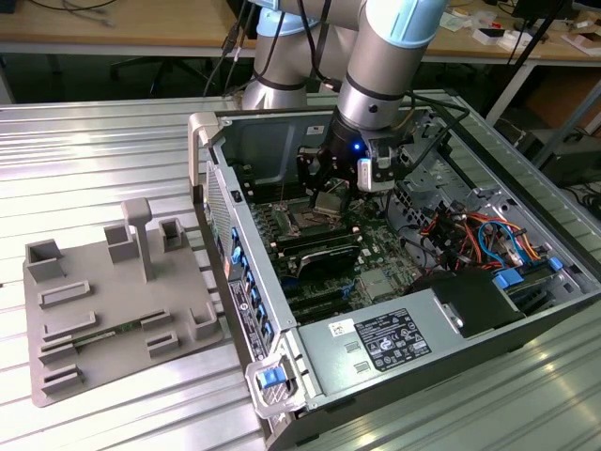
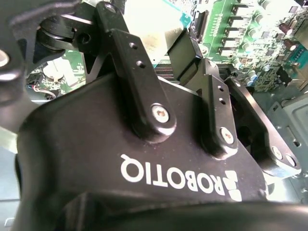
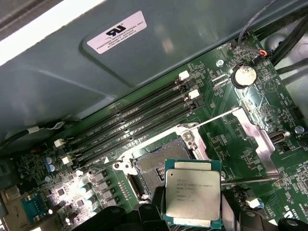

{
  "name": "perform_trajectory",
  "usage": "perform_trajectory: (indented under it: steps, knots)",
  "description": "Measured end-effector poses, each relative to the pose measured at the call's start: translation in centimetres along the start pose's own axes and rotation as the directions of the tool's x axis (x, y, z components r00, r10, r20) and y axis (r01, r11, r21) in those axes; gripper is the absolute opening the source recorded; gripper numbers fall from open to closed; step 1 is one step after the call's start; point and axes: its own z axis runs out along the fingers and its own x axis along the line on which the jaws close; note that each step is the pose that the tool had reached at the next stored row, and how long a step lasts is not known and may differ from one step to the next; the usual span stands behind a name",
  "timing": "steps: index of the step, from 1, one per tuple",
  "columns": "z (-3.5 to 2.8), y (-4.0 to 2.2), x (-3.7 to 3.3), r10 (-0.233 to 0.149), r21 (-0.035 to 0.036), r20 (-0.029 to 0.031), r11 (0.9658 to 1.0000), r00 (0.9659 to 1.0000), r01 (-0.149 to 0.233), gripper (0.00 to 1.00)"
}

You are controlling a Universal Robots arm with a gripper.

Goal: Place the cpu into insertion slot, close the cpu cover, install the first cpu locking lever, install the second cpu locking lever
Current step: 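Place the cpu into insertion slot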

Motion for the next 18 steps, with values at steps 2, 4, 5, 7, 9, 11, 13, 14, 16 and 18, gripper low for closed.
perform_trajectory:
  steps: [2,4,5,7,9,11,13,14,16,18]
  knots:
    - [0.02,0.00,0.00,0.012,-0.0001,0.0000,0.9999,0.9999,-0.012,0.55]
    - [0.02,0.00,0.00,0.017,-0.0001,0.0000,0.9999,0.9999,-0.017,0.55]
    - [0.03,0.00,0.00,0.021,-0.0001,-0.0001,0.9998,0.9998,-0.021,0.55]
    - [0.04,0.00,0.00,0.027,-0.0002,0.0000,0.9996,0.9996,-0.027,0.55]
    - [0.04,0.00,0.00,0.032,-0.0001,-0.0001,0.9995,0.9995,-0.032,0.55]
    - [0.05,0.00,0.00,0.037,-0.0002,-0.0001,0.9993,0.9993,-0.037,0.55]
    - [0.06,0.00,0.00,0.043,-0.0003,-0.0001,0.9991,0.9991,-0.043,0.55]
    - [0.06,0.00,0.00,0.046,-0.0003,-0.0001,0.9989,0.9989,-0.046,0.55]
    - [0.07,0.00,0.00,0.051,-0.0003,-0.0001,0.9987,0.9987,-0.051,0.55]
    - [0.09,0.00,0.00,0.062,-0.0004,-0.0001,0.9981,0.9981,-0.062,0.55]
